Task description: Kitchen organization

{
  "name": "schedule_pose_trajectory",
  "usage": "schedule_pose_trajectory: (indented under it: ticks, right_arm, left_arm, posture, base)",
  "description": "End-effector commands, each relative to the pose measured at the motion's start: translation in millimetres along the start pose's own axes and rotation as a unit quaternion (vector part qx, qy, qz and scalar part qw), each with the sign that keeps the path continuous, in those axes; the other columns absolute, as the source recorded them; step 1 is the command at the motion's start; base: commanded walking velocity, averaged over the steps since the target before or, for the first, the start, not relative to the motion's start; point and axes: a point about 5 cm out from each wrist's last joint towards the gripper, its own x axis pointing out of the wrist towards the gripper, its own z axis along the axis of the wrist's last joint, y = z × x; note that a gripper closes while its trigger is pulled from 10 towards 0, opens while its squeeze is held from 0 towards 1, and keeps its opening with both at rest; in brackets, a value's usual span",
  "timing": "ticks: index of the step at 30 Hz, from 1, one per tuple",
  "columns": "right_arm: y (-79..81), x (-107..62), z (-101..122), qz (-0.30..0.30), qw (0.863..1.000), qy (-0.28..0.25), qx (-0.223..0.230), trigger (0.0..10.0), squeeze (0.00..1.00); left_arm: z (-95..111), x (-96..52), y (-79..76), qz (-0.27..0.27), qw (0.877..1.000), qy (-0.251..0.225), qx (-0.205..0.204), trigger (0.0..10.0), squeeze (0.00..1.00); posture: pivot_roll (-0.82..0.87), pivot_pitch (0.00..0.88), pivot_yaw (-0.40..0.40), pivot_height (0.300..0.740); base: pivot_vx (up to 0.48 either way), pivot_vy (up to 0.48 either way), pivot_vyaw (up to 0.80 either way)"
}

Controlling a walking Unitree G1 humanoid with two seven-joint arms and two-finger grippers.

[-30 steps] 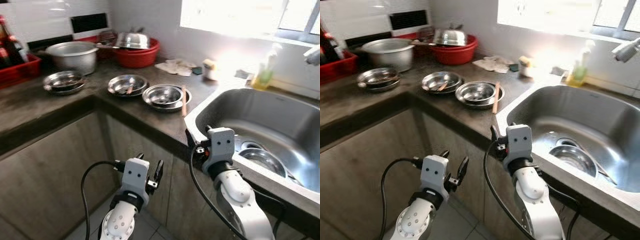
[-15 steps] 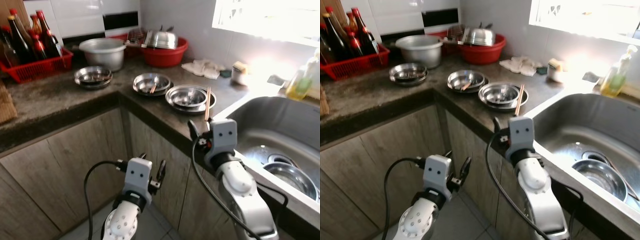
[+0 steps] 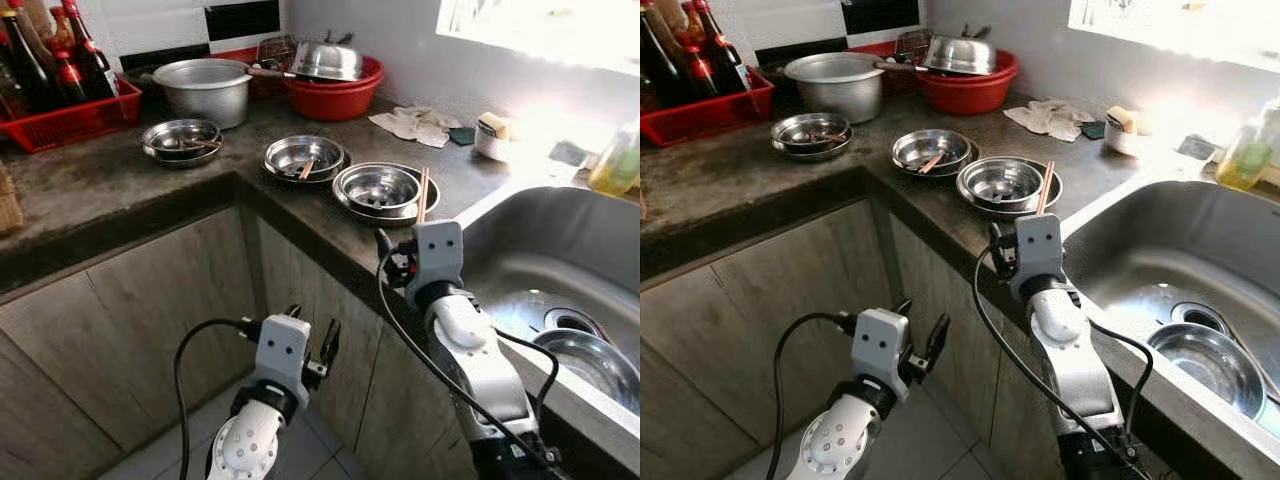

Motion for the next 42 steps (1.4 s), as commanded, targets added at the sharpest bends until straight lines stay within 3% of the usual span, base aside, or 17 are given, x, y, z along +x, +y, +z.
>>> schedule_pose_trajectory:
  ticks: [1,2,19,42]
  right_arm:
    - [-4.8,5.6,4,-0.014,1.000,-0.008,-0.009,10.0,0.61]
    - [-7.0,8.9,3,-0.021,1.000,-0.006,-0.007,10.0,0.00]
    - [-15.5,42.7,-6,-0.049,0.998,0.025,0.039,10.0,0.00]
    - [-19.7,61.7,-17,-0.080,0.994,0.055,0.046,10.0,0.00]
  left_arm:
    - [6,-2.5,-5.8,-0.022,1.000,-0.017,-0.002,10.0,0.00]
    - [7,-3.8,-7.7,-0.029,0.999,-0.020,-0.002,10.0,0.00]
    - [12,-7.9,-13.0,-0.043,0.998,-0.036,-0.013,10.0,0.00]
    - [14,-9.9,-12.1,-0.035,0.999,-0.037,-0.012,10.0,0.00]
  posture:
    - [0.13,0.001,-0.057,0.740]
    - [0.13,0.002,-0.056,0.740]
    - [0.15,0.015,-0.075,0.740]
    - [0.15,0.040,-0.078,0.740]
  base:
    - [0.000,0.000,0.00]
    - [0.000,0.000,0.00]
    - [0.000,0.000,0.00]
    - [0.000,0.000,0.00]
